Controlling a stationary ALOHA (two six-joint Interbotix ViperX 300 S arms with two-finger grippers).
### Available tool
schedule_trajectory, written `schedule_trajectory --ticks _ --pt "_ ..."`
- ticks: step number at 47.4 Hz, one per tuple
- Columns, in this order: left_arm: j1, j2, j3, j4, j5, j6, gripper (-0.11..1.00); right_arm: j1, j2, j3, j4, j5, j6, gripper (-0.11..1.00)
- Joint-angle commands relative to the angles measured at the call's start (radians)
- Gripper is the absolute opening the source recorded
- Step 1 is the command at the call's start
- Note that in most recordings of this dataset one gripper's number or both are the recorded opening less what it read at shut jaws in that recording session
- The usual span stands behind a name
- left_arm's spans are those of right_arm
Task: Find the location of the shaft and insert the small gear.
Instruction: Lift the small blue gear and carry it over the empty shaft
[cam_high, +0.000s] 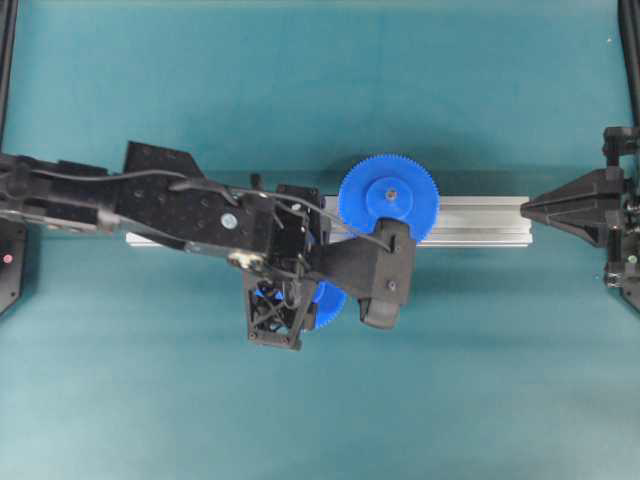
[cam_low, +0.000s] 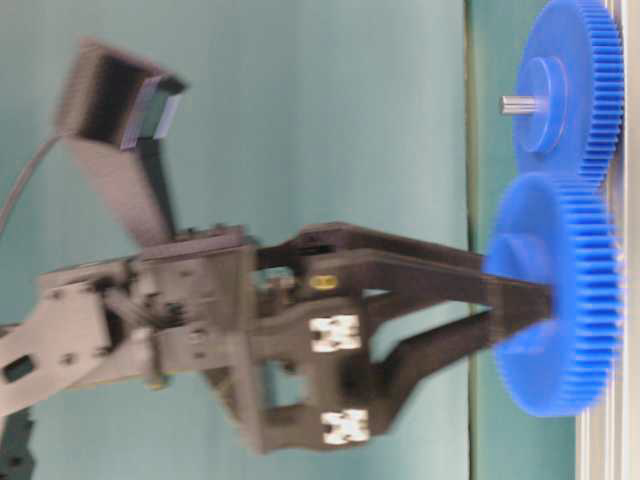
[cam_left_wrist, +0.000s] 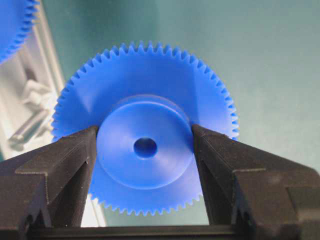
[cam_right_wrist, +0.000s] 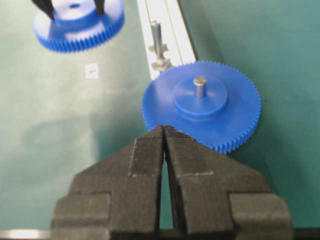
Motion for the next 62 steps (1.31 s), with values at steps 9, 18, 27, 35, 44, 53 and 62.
schedule_trajectory --ticks 9,18,27,35,44,53,62 --pt "0.032 -0.078 -0.034 0.005 0.018 0.002 0.63 -0.003 0.0 -0.009 0.0 -0.005 0.008 0.05" --pt "0.051 -0.095 -0.034 0.005 0.037 0.003 0.63 -0.003 -0.003 -0.009 0.0 -0.005 0.008 0.05" --pt "0.067 -0.109 -0.037 0.005 0.038 0.005 0.63 -0.003 -0.003 -0.009 0.0 -0.003 0.008 0.05" --pt "0.086 -0.115 -0.051 0.008 0.038 0.04 0.63 -0.003 -0.003 -0.009 0.0 -0.005 0.008 0.05" --pt "0.11 -0.107 -0.081 0.008 0.044 0.08 0.63 -0.003 -0.002 -0.009 0.0 -0.005 0.009 0.05" --pt "0.137 -0.1 -0.081 0.008 0.052 0.1 0.63 -0.003 -0.003 -0.009 0.0 -0.005 0.009 0.05" --pt "0.146 -0.094 -0.078 0.008 0.052 0.101 0.63 -0.003 -0.003 -0.009 0.0 -0.006 0.008 0.05"
